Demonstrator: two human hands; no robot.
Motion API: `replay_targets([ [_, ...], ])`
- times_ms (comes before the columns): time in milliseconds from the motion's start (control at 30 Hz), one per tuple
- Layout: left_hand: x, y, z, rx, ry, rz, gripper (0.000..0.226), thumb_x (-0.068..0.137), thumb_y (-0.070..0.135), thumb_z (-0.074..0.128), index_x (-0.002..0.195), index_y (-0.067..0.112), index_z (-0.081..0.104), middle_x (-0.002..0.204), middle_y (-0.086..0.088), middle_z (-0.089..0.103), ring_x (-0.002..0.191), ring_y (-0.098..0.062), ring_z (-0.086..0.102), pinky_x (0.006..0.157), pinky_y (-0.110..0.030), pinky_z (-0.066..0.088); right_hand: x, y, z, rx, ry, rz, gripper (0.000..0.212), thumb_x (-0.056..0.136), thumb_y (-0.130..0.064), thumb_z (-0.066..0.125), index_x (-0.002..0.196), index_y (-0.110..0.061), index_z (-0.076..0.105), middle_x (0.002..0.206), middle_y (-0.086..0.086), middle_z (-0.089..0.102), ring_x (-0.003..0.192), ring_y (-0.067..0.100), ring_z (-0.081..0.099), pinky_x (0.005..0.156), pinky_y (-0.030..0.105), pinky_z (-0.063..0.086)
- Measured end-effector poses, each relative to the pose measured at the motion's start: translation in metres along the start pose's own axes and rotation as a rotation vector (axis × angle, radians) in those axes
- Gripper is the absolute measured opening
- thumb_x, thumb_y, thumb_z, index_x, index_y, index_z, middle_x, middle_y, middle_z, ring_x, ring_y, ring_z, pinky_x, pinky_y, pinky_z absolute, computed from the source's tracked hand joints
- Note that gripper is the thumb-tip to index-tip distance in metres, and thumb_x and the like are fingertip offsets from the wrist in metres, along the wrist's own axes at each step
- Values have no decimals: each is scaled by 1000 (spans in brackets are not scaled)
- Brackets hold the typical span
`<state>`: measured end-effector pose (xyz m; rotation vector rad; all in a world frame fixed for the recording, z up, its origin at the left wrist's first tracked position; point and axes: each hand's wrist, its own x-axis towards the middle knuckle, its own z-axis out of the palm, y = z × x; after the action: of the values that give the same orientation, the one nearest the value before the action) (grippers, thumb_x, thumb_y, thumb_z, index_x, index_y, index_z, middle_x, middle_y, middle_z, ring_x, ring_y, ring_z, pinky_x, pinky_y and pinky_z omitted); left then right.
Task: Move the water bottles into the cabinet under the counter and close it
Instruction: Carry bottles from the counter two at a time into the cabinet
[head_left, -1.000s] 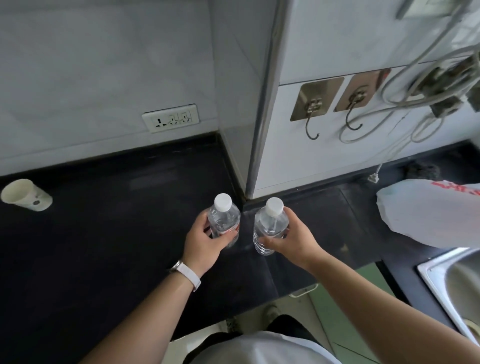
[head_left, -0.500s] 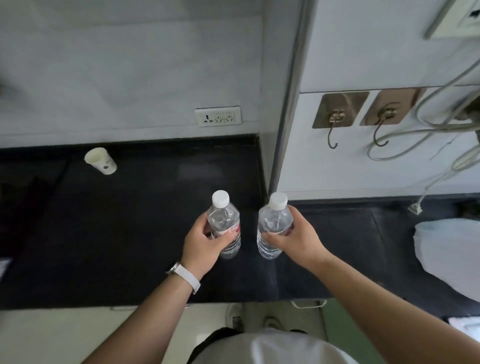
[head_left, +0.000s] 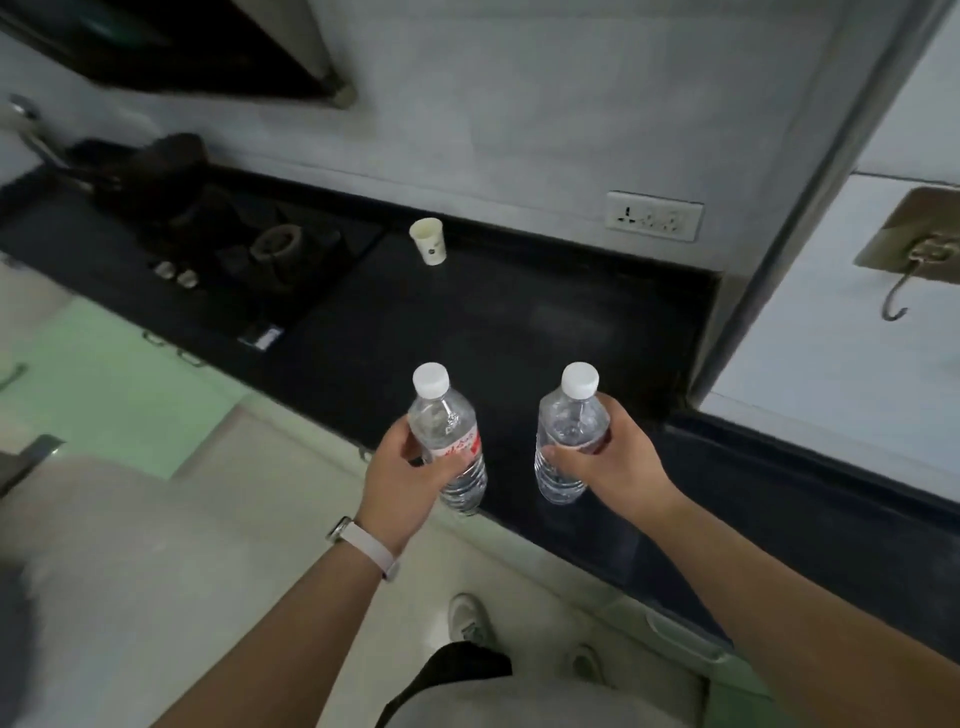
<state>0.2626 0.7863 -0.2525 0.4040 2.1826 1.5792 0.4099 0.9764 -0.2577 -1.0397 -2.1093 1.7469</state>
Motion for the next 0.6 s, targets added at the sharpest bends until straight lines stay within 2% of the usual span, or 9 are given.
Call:
replay_targets([
  [100, -10, -9, -33, -16, 95, -23, 57, 72, 16, 88, 123, 25, 65, 112, 9, 74, 104, -9, 69, 90, -32, 55, -1, -13, 25, -27, -85, -49, 59, 71, -28, 88, 111, -48, 48, 101, -17, 67, 89, -4, 65, 80, 21, 50],
  [200, -16, -19, -64, -41, 168, -35, 56, 70, 20, 90, 121, 24, 66, 112, 7, 74, 106, -13, 70, 94, -38, 56, -2, -30, 51, -58, -164, -90, 57, 71, -29, 87, 105, -51, 48, 100, -17, 68, 88, -9, 64, 81, 21, 51],
  [300, -19, -30, -95, -73, 215, -54, 51, 73, 16, 90, 119, 23, 67, 112, 5, 75, 107, -15, 70, 97, -44, 55, -4, -43, 79, -81, -211, -118, 59, 70, -33, 88, 109, -50, 48, 103, -17, 68, 92, -6, 64, 84, 23, 52],
  [433, -23, -44, -141, -97, 259, -60, 53, 72, 17, 90, 119, 24, 67, 112, 9, 75, 106, -13, 70, 98, -43, 54, -11, -60, 123, -113, -253, -146, 57, 70, -32, 87, 109, -50, 49, 102, -18, 68, 90, -6, 65, 79, 20, 52],
  [600, -25, -64, -219, -140, 297, -57, 55, 72, 17, 90, 121, 24, 67, 114, 8, 74, 108, -12, 69, 99, -43, 54, -25, -84, 202, -139, -267, -164, 59, 70, -31, 87, 114, -47, 51, 102, -18, 68, 91, -2, 66, 81, 25, 54],
])
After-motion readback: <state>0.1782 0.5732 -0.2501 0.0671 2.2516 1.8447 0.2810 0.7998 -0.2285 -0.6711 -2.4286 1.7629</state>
